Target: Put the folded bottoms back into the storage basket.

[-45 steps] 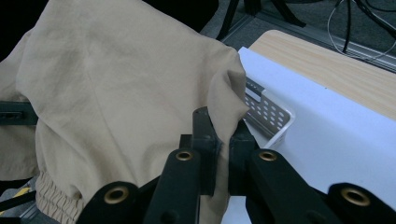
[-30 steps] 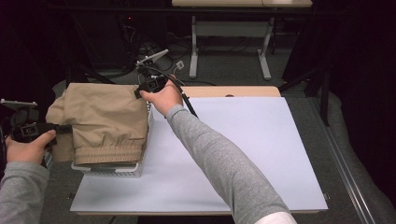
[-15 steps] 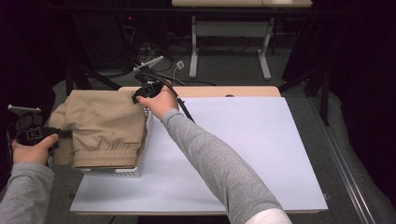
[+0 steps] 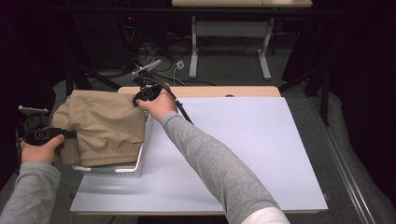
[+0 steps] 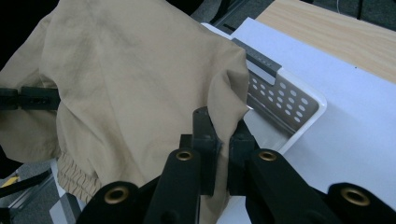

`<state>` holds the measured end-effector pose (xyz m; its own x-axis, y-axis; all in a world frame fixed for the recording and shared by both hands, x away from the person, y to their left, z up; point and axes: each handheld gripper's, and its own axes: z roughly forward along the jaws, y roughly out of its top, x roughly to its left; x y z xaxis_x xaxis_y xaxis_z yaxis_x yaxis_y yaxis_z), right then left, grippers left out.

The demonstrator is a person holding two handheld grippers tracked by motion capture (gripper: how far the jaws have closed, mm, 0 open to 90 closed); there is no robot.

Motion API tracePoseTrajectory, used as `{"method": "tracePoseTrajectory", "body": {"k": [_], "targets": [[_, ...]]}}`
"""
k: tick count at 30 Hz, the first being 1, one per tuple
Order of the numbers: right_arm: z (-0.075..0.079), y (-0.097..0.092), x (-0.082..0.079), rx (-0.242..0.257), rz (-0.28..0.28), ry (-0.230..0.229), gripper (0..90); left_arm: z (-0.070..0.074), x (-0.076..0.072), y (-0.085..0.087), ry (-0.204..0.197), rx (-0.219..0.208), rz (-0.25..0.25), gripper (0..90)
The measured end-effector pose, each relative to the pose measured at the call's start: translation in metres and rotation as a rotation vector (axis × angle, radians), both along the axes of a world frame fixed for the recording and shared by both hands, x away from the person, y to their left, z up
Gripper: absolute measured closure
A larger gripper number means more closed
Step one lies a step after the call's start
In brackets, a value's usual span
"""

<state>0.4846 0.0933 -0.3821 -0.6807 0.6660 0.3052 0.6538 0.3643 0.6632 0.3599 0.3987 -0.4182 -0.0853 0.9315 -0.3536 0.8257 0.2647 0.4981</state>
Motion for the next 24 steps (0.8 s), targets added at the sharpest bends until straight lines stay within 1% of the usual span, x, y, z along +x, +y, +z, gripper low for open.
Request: {"method": "tracePoseTrajectory", "body": {"k": [1,2,3,7,11,13,15,17,18,19,22,24], "targets": [[-0.001,0.0,0.0,-0.001,-0.005,0.007,85.6,-0.001,0.001,-0.001,0.007,0.007,0.0,86.8],[-0.003,0.0,0.0,0.001,-0.003,0.0,85.6,-0.002,0.002,-0.001,0.01,0.009,0.003,86.8],[-0.004,0.0,0.0,-0.01,-0.003,0.008,85.6,-0.003,0.003,-0.002,0.013,0.013,0.0,86.8],[-0.009,0.0,0.001,-0.023,-0.005,0.009,85.6,-0.008,0.007,-0.005,0.026,0.035,-0.004,86.7],[-0.015,0.0,0.001,-0.028,-0.017,0.016,85.6,-0.014,0.01,-0.007,0.038,0.038,-0.002,86.7],[-0.018,0.0,0.001,-0.036,-0.016,0.01,85.6,-0.016,0.012,-0.007,0.039,0.038,-0.001,86.7],[-0.02,0.001,0.001,-0.031,-0.024,0.013,85.6,-0.019,0.014,-0.008,0.045,0.049,-0.002,86.8],[-0.023,0.001,0.001,-0.036,-0.025,0.009,85.5,-0.022,0.015,-0.009,0.051,0.056,-0.003,86.7],[-0.025,0.001,0.001,-0.029,-0.025,-0.002,85.6,-0.024,0.016,-0.009,0.053,0.056,-0.003,86.7],[-0.026,0.001,0.001,-0.037,-0.025,0.002,85.6,-0.025,0.017,-0.01,0.058,0.058,-0.004,86.7],[-0.032,0.002,0.002,-0.035,-0.039,-0.006,85.5,-0.03,0.019,-0.011,0.066,0.057,-0.008,86.7],[-0.034,0.002,0.002,-0.045,-0.044,0.004,85.6,-0.032,0.021,-0.012,0.072,0.06,-0.012,86.7]]}}
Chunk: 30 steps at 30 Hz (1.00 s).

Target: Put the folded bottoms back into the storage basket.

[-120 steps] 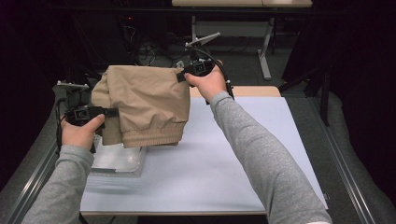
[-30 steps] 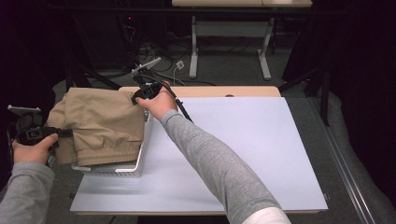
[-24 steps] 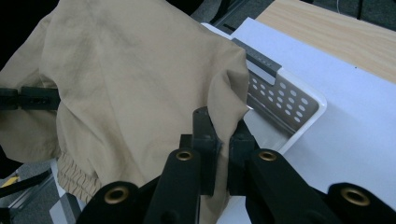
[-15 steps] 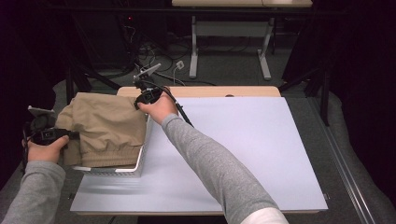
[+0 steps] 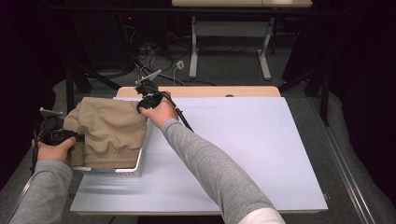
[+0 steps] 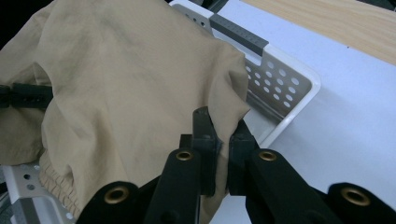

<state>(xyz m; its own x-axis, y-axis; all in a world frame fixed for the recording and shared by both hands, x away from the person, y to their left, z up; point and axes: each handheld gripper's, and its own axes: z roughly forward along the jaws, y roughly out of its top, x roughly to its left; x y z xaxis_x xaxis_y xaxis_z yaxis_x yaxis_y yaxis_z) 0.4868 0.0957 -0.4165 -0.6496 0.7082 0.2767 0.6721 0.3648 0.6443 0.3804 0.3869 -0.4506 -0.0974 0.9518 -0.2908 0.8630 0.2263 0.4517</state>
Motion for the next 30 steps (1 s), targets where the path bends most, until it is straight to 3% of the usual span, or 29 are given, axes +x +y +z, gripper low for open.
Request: {"method": "tracePoseTrajectory", "body": {"k": [13,30], "targets": [[-0.017,-0.002,0.006,-0.015,-0.024,-0.012,85.3,-0.012,0.008,-0.006,0.013,0.011,-0.02,86.5],[-0.026,-0.009,0.01,-0.02,-0.042,0.003,84.7,-0.022,0.015,-0.015,0.026,0.022,-0.039,86.1]]}}
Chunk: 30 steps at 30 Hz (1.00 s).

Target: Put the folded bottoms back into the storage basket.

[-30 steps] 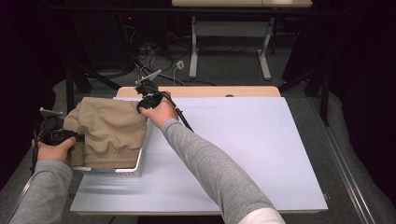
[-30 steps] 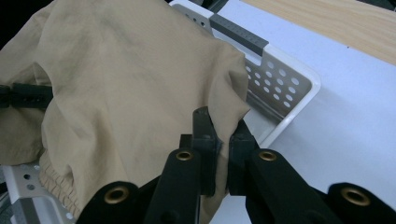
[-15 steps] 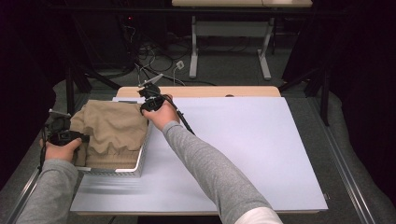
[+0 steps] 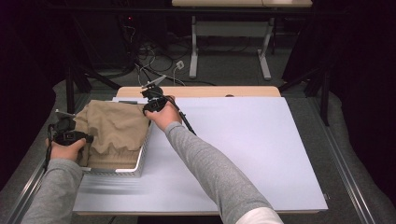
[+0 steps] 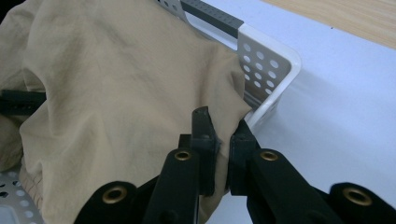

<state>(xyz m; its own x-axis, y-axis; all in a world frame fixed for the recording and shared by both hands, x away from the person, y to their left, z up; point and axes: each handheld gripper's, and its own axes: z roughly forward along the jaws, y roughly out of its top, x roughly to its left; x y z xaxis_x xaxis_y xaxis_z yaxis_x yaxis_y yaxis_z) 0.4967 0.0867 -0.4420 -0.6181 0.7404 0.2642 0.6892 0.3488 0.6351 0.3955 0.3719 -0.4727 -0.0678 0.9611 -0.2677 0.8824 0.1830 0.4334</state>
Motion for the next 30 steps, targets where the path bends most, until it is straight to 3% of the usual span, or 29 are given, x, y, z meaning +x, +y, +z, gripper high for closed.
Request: {"method": "tracePoseTrajectory", "body": {"k": [11,15,17,19,21,30], "targets": [[0.001,-0.004,0.0,0.023,-0.004,-0.005,81.4,-0.002,0.001,-0.001,-0.002,-0.001,0.001,85.4],[0.005,-0.006,-0.001,0.042,-0.011,-0.015,72.0,-0.003,0.002,-0.002,-0.001,0.006,0.003,85.2],[0.007,-0.009,-0.002,0.056,-0.01,-0.04,67.9,-0.003,0.002,-0.002,-0.001,0.008,0.001,85.1],[0.012,-0.014,-0.002,0.078,-0.012,-0.073,63.5,-0.004,0.003,-0.002,0.0,0.004,0.001,84.8],[0.016,-0.019,-0.003,0.097,-0.013,-0.073,63.0,-0.004,0.003,-0.003,-0.001,0.019,-0.006,84.4],[0.022,-0.05,-0.012,0.081,-0.007,-0.121,58.4,-0.005,0.005,-0.006,0.004,0.032,0.0,83.7]]}}
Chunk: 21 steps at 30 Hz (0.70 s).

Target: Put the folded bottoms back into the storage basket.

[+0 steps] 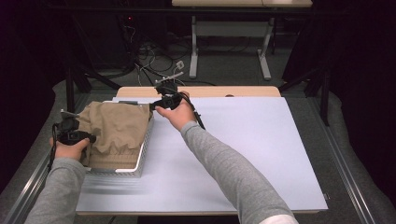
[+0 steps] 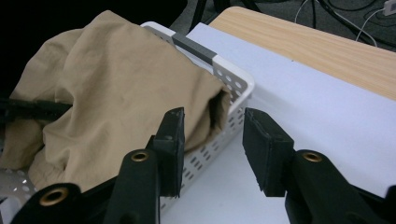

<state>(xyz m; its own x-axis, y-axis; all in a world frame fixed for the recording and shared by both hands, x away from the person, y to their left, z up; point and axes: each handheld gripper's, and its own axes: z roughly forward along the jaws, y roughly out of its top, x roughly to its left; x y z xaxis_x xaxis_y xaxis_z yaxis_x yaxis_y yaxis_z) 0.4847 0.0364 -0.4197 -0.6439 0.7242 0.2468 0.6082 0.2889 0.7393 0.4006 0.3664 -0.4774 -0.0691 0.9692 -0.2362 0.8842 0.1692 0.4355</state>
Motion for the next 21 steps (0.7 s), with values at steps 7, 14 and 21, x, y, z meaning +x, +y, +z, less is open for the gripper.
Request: {"method": "tracePoseTrajectory", "body": {"k": [7,14,21], "targets": [[-0.005,-0.034,-0.01,-0.002,0.031,-0.025,53.6,-0.001,-0.005,0.0,-0.027,-0.018,0.003,79.7],[-0.018,-0.073,-0.02,-0.039,0.046,-0.062,50.6,0.011,-0.007,-0.002,-0.049,-0.023,0.017,68.2],[-0.021,-0.101,-0.03,-0.013,0.044,-0.075,49.4,0.03,-0.008,-0.005,-0.132,0.005,0.01,58.9]]}}
